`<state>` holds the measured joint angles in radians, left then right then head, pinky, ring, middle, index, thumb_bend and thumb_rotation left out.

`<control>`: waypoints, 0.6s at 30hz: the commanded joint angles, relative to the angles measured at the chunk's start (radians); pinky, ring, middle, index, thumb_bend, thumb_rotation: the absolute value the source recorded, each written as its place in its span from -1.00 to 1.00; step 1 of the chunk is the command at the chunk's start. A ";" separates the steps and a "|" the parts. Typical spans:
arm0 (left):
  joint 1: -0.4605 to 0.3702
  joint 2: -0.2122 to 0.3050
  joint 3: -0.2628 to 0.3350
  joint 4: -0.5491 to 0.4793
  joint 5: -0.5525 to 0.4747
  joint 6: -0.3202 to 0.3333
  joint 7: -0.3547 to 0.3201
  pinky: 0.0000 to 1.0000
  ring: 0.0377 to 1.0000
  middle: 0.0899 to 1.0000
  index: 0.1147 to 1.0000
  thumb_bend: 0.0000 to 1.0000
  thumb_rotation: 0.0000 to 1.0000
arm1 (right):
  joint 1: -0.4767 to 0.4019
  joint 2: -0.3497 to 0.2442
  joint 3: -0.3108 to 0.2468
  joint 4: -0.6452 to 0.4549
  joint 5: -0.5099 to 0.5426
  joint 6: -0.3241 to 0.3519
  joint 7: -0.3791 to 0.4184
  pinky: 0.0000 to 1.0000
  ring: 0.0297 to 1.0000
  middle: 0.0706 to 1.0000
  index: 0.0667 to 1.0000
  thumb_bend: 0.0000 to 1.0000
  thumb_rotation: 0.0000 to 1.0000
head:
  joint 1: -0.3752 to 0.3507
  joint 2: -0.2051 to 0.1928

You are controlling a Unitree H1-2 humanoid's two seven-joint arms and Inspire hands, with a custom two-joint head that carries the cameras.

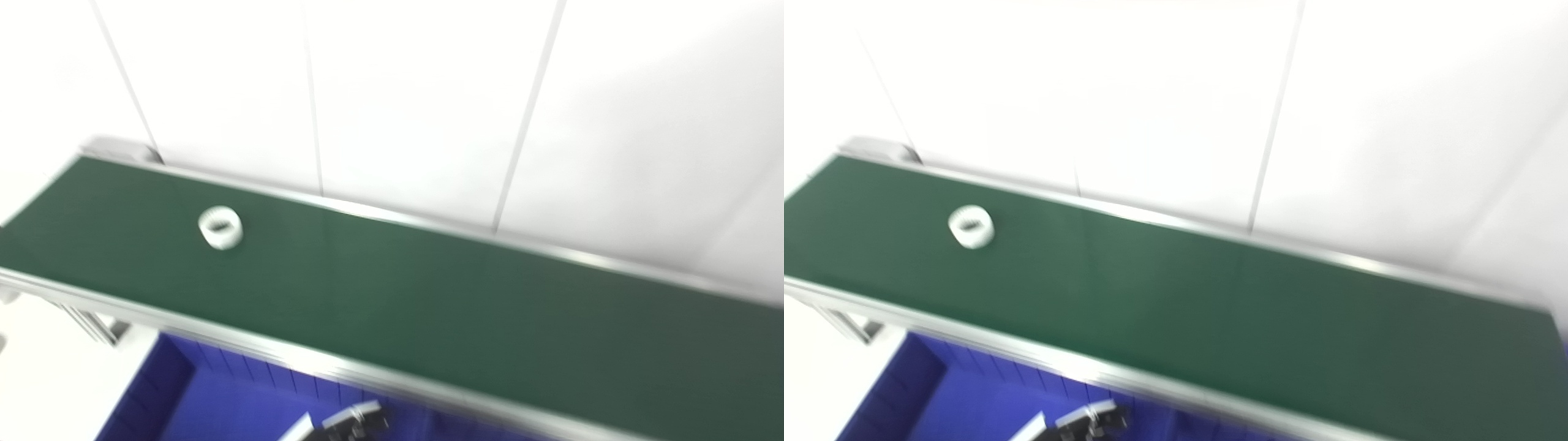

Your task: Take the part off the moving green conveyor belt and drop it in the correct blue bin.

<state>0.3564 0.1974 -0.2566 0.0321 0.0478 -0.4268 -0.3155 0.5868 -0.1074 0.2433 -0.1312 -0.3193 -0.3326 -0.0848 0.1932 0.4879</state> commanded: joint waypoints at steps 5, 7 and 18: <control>-0.021 0.009 -0.004 -0.012 -0.011 -0.043 0.023 0.53 0.68 0.72 0.65 0.38 0.16 | -0.013 0.006 -0.007 0.006 0.009 -0.063 -0.006 0.81 0.89 0.93 0.97 0.52 0.17 | 0.015 -0.014; -0.024 -0.001 -0.001 -0.013 -0.025 -0.043 0.025 0.53 0.68 0.72 0.65 0.38 0.16 | -0.019 0.004 -0.010 0.018 0.019 -0.074 -0.006 0.82 0.89 0.93 0.97 0.52 0.17 | 0.025 -0.017; -0.049 -0.031 0.074 -0.227 -0.067 -0.011 0.045 0.41 0.60 0.67 0.61 0.50 0.18 | -0.044 -0.002 -0.024 0.064 0.064 -0.136 -0.015 0.73 0.83 0.89 0.96 0.53 0.14 | 0.050 -0.015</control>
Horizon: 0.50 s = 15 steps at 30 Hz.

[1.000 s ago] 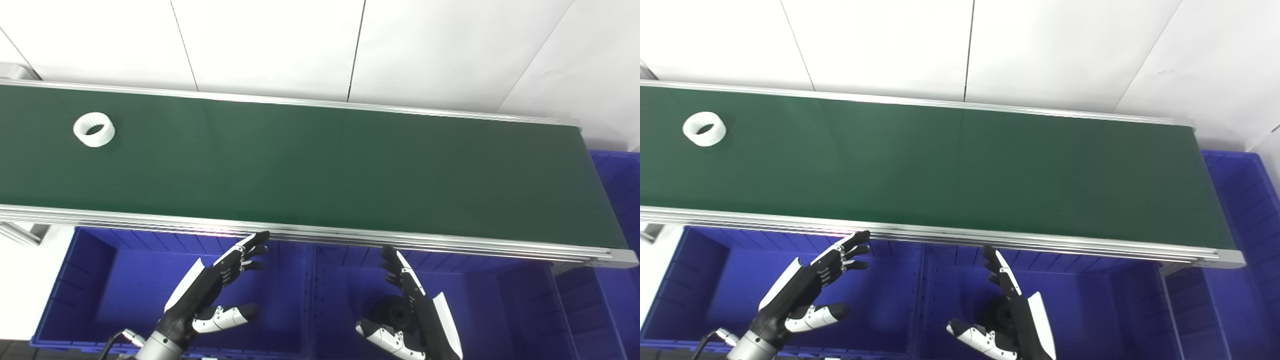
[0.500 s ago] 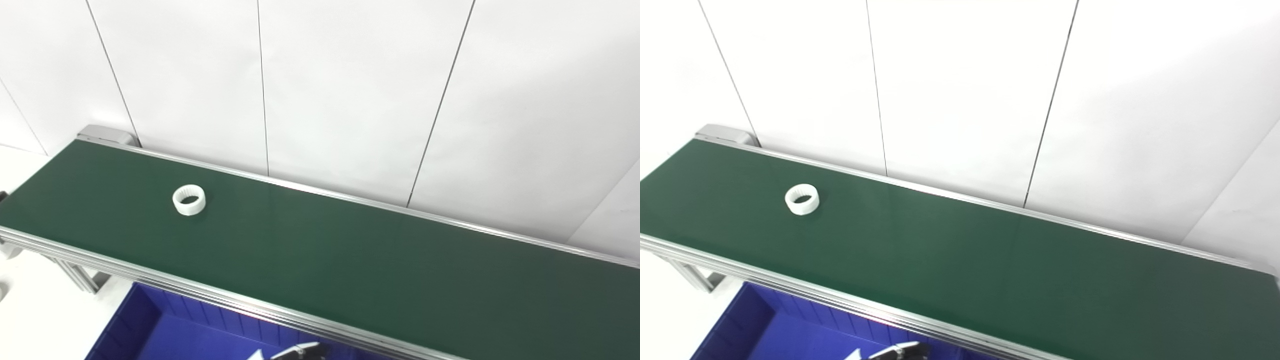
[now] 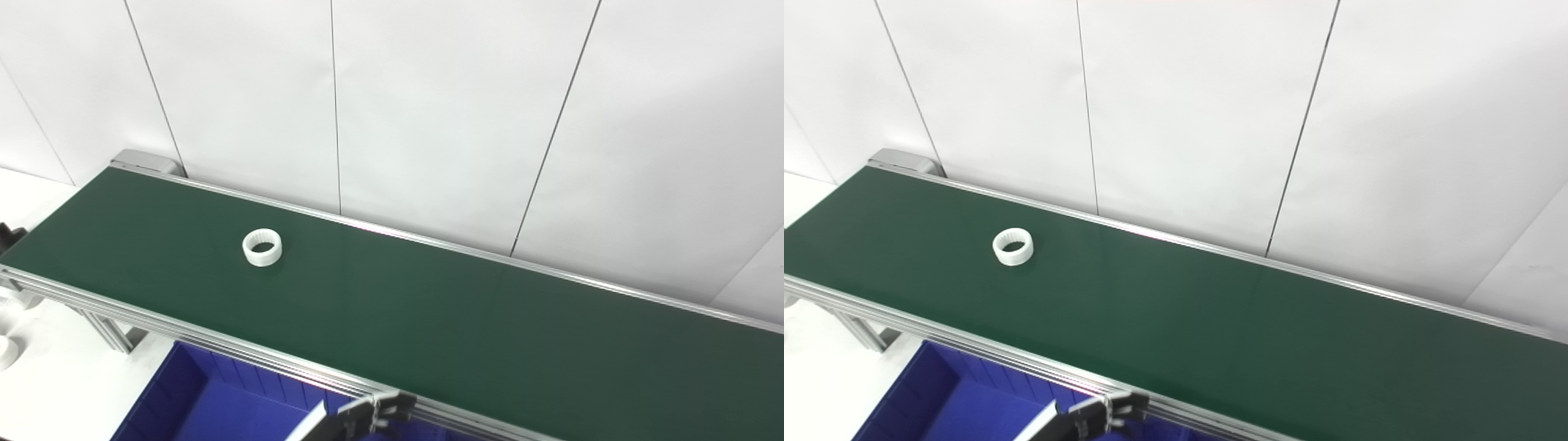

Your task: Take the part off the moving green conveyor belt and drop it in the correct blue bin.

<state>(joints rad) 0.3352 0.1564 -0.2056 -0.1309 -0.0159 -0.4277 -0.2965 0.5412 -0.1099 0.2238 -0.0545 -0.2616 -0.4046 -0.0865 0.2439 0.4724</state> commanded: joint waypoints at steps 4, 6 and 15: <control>-0.116 0.017 0.083 -0.136 0.036 0.041 0.049 0.40 0.59 0.68 0.62 0.56 0.14 | -0.012 -0.002 -0.004 -0.005 0.008 -0.064 -0.014 0.68 0.81 0.88 0.95 0.54 0.14 | -0.003 0.003; -0.162 0.014 0.104 -0.153 0.066 0.078 0.060 0.41 0.60 0.70 0.62 0.60 0.10 | -0.020 -0.004 -0.005 0.000 0.004 -0.064 -0.017 0.64 0.80 0.88 0.94 0.54 0.15 | -0.005 0.005; -0.354 0.011 0.143 -0.132 0.248 0.211 0.109 0.72 0.82 0.84 0.77 0.47 0.14 | -0.035 -0.009 0.010 0.005 0.016 -0.065 -0.030 0.66 0.76 0.84 0.90 0.51 0.14 | -0.034 0.025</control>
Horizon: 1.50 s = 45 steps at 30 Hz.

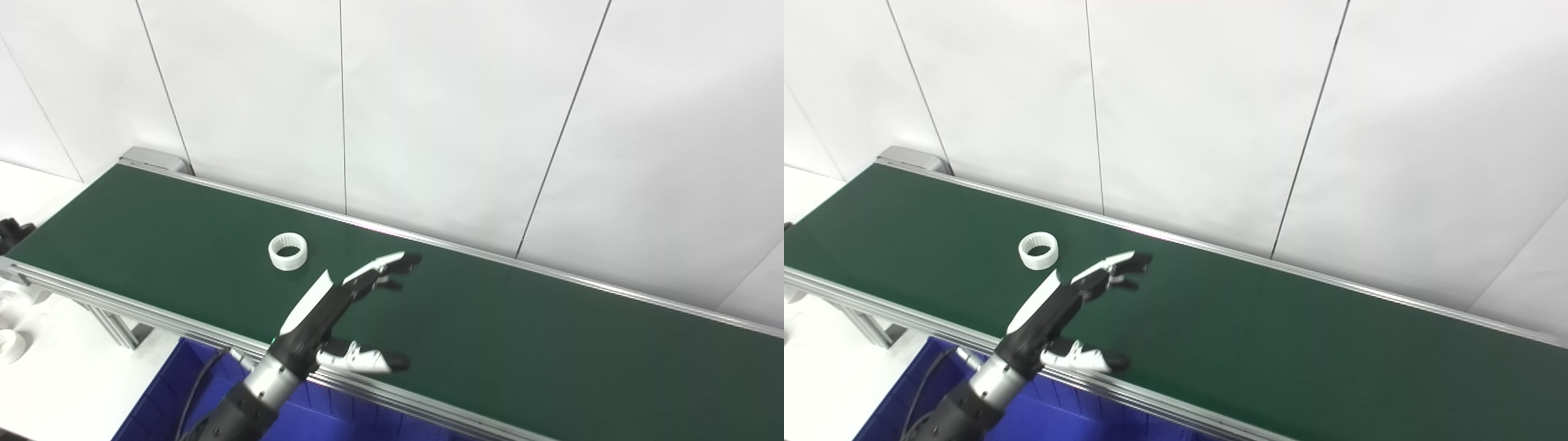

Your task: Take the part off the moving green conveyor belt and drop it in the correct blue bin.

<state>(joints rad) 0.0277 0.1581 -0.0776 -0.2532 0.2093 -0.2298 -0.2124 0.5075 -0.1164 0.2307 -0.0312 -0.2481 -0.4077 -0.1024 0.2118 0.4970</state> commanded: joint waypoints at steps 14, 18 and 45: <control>-0.279 0.090 0.032 0.158 0.302 0.206 0.093 0.71 0.83 0.88 0.78 0.47 -0.10 | 0.003 0.007 0.016 -0.033 -0.019 -0.061 -0.021 0.61 0.73 0.81 0.87 0.52 0.11 | -0.017 0.021; -0.328 0.106 0.012 0.220 0.379 0.269 0.097 0.74 0.89 0.92 0.79 0.53 -0.09 | 0.003 0.008 0.020 -0.036 -0.024 -0.061 -0.026 0.60 0.72 0.80 0.87 0.49 0.10 | -0.015 0.023; -0.500 0.127 -0.196 0.760 0.578 0.328 0.296 0.98 0.93 0.95 0.78 0.73 -0.33 | 0.006 -0.004 0.039 -0.045 -0.021 -0.062 -0.049 0.57 0.72 0.81 0.89 0.49 0.11 | -0.019 0.040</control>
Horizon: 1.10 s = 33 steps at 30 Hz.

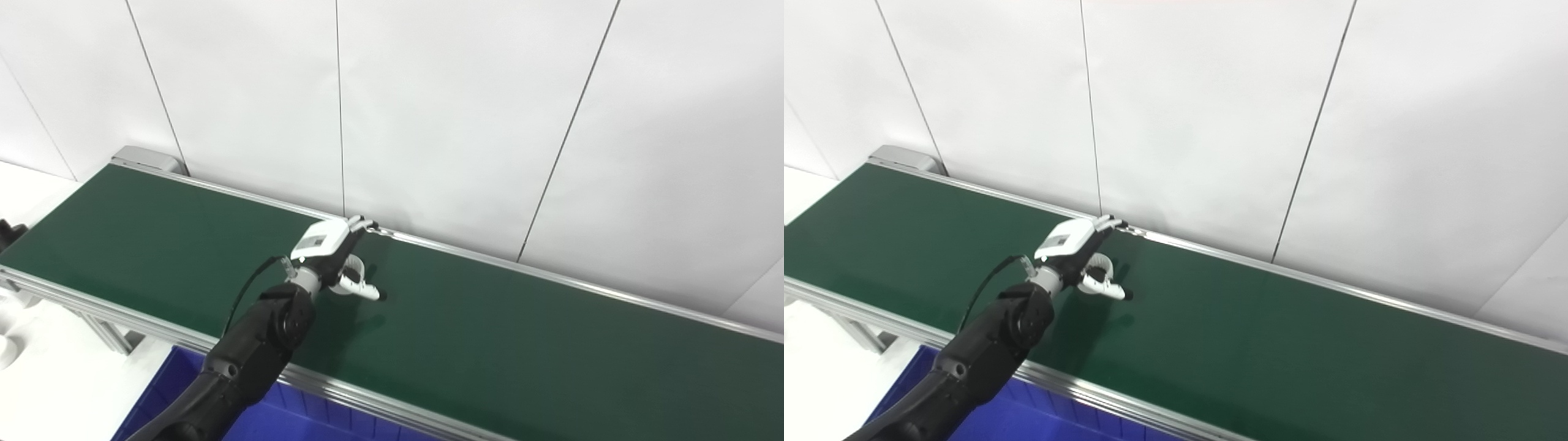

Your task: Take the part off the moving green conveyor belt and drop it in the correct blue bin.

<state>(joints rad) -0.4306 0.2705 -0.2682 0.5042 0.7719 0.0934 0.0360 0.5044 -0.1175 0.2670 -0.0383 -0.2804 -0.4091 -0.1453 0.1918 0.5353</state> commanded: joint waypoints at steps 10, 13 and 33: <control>-0.048 -0.012 -0.029 0.131 -0.061 -0.030 0.106 0.53 0.67 0.74 0.62 0.46 -0.83 | 0.016 -0.002 0.001 -0.047 0.006 -0.060 -0.011 0.58 0.72 0.80 0.89 0.49 0.13 | 0.002 0.012; -0.042 -0.021 -0.019 0.129 -0.100 -0.029 0.102 0.06 0.25 0.53 0.46 0.35 -0.98 | 0.015 -0.004 0.003 -0.047 0.015 -0.060 -0.011 0.59 0.73 0.81 0.89 0.48 0.11 | 0.003 0.015; -0.042 0.026 -0.148 -0.056 0.006 0.273 -0.140 -0.20 -0.26 -0.11 0.00 -0.01 -1.00 | 0.008 -0.002 0.005 -0.045 0.035 -0.061 -0.017 0.57 0.71 0.80 0.89 0.45 0.14 | 0.015 0.022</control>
<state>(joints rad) -0.4813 0.2555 -0.4158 0.4422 0.7549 0.2722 -0.0336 0.5082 -0.1201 0.2696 -0.0609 -0.2565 -0.4093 -0.1461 0.2071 0.5568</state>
